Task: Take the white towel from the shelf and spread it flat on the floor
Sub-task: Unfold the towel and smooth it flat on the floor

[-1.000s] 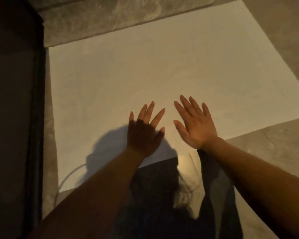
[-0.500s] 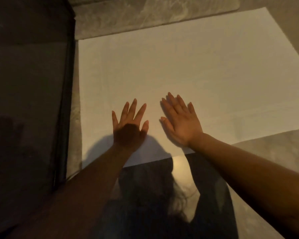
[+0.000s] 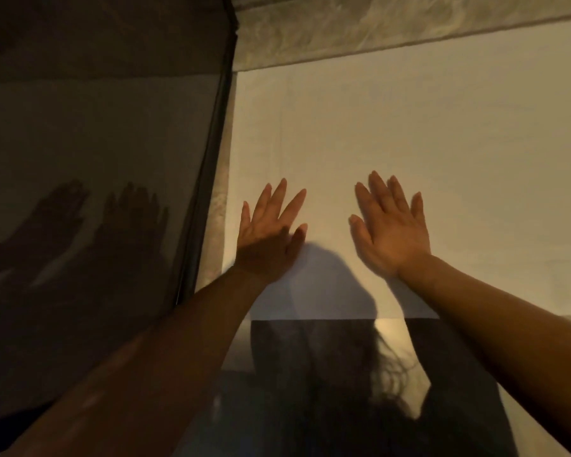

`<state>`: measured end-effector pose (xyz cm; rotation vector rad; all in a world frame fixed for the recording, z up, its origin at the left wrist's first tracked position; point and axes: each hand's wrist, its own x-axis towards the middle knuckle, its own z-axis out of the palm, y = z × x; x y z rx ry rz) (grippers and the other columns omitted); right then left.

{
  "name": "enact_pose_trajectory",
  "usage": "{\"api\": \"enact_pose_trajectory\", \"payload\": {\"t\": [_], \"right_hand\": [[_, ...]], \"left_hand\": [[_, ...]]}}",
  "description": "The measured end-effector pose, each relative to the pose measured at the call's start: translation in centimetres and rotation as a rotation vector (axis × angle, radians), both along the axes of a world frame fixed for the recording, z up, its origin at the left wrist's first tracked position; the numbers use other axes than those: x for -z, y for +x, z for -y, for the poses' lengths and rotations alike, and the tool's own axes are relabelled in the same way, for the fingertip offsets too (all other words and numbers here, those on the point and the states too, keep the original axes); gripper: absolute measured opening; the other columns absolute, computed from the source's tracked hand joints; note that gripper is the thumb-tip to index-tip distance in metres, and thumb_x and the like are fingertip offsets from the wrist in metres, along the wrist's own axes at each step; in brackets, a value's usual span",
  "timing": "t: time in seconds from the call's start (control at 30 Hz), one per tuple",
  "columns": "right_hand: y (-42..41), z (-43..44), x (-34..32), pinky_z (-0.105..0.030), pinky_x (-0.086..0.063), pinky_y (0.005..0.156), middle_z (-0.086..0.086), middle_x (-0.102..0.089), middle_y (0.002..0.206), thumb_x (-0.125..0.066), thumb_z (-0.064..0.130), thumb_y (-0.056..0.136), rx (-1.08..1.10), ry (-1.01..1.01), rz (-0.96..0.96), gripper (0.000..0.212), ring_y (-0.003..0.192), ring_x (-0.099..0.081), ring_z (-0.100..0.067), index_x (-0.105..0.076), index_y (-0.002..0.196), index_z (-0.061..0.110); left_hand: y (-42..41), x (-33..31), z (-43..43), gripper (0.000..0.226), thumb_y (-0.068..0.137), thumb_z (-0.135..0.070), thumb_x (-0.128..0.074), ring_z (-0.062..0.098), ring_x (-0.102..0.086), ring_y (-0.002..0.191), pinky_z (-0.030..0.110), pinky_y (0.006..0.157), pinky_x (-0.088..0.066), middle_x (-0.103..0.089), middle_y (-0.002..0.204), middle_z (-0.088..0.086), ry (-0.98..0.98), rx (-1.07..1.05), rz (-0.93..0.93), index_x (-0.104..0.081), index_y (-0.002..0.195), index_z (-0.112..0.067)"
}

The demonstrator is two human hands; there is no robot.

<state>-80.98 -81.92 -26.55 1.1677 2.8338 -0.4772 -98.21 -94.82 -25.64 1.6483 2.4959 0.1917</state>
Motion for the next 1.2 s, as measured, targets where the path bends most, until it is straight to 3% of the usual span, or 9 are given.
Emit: {"api": "enact_pose_trajectory", "payload": {"t": [0.2, 0.4, 0.63, 0.73, 0.83, 1.0, 1.1, 1.2], "right_hand": [[-1.2, 0.0, 1.0, -0.051, 0.010, 0.111, 0.001, 0.008, 0.159, -0.003, 0.056, 0.090, 0.023, 0.055, 0.039, 0.064, 0.144, 0.011, -0.023, 0.001, 0.148, 0.031], [-1.1, -0.1, 1.0, -0.052, 0.007, 0.112, 0.001, 0.009, 0.158, -0.005, 0.056, 0.090, 0.013, 0.052, 0.040, 0.064, 0.144, 0.011, -0.023, 0.002, 0.148, 0.032], [-1.5, -0.2, 0.5, -0.055, 0.009, 0.111, 0.000, 0.020, 0.156, -0.006, 0.054, 0.092, 0.000, 0.009, 0.136, 0.062, 0.142, 0.019, -0.025, 0.013, 0.146, 0.030], [-1.6, -0.6, 0.1, -0.057, 0.009, 0.112, -0.001, 0.027, 0.154, -0.004, 0.055, 0.092, -0.052, -0.030, 0.189, 0.063, 0.140, 0.025, -0.026, 0.020, 0.145, 0.029], [-0.4, 0.2, -0.4, -0.055, 0.008, 0.113, 0.000, 0.024, 0.155, -0.002, 0.056, 0.092, -0.101, 0.005, 0.095, 0.063, 0.140, 0.025, -0.024, 0.016, 0.146, 0.028], [1.7, 2.6, 0.0, -0.049, 0.011, 0.115, 0.002, 0.022, 0.156, 0.003, 0.059, 0.087, -0.141, -0.011, 0.101, 0.066, 0.141, 0.023, -0.021, 0.013, 0.146, 0.031], [2.4, 2.9, -0.4, -0.045, 0.009, 0.116, 0.002, 0.016, 0.157, -0.002, 0.056, 0.089, -0.116, -0.046, 0.010, 0.065, 0.142, 0.018, -0.020, 0.007, 0.148, 0.028], [3.8, 2.9, -0.9, -0.043, 0.009, 0.114, 0.003, 0.010, 0.158, -0.009, 0.053, 0.093, -0.056, -0.048, -0.078, 0.062, 0.144, 0.014, -0.018, 0.000, 0.149, 0.027]], "left_hand": [[-1.7, 1.6, -4.0, 0.055, 0.095, -0.053, -0.018, 0.016, 0.008, 0.147, 0.040, 0.115, 0.007, 0.007, 0.160, -0.007, -0.068, -0.092, 0.148, -0.006, 0.147, -0.040], [-3.6, 3.0, -3.2, 0.058, 0.093, -0.057, -0.016, 0.017, 0.012, 0.146, 0.037, 0.112, 0.010, 0.009, 0.160, -0.004, -0.056, -0.125, 0.044, -0.001, 0.146, -0.042], [-3.8, 1.6, -3.1, 0.060, 0.093, -0.059, -0.013, 0.022, 0.014, 0.146, 0.045, 0.113, 0.009, 0.015, 0.159, -0.003, -0.188, -0.085, 0.039, 0.007, 0.146, -0.040], [-1.0, 1.1, -1.2, 0.063, 0.091, -0.062, -0.015, 0.027, -0.001, 0.147, 0.055, 0.113, -0.001, -0.001, 0.160, 0.001, -0.090, -0.031, -0.036, -0.002, 0.148, -0.038], [2.0, 1.4, 1.4, 0.060, 0.092, -0.063, -0.019, 0.024, -0.011, 0.146, 0.053, 0.112, -0.001, -0.015, 0.159, 0.001, 0.007, -0.013, 0.000, -0.014, 0.146, -0.038], [1.8, 1.7, 3.6, 0.060, 0.092, -0.061, -0.017, 0.021, -0.008, 0.146, 0.048, 0.114, 0.002, -0.011, 0.159, -0.001, -0.014, -0.100, 0.023, -0.017, 0.147, -0.036], [2.0, 1.0, 3.6, 0.062, 0.091, -0.061, -0.017, 0.023, -0.004, 0.147, 0.049, 0.112, 0.005, -0.006, 0.160, -0.001, -0.054, -0.043, 0.024, -0.013, 0.148, -0.037], [4.1, 0.5, 3.0, 0.059, 0.092, -0.061, -0.020, 0.027, -0.008, 0.146, 0.058, 0.112, -0.004, -0.009, 0.160, 0.001, -0.056, 0.098, -0.008, -0.013, 0.147, -0.039]]}}
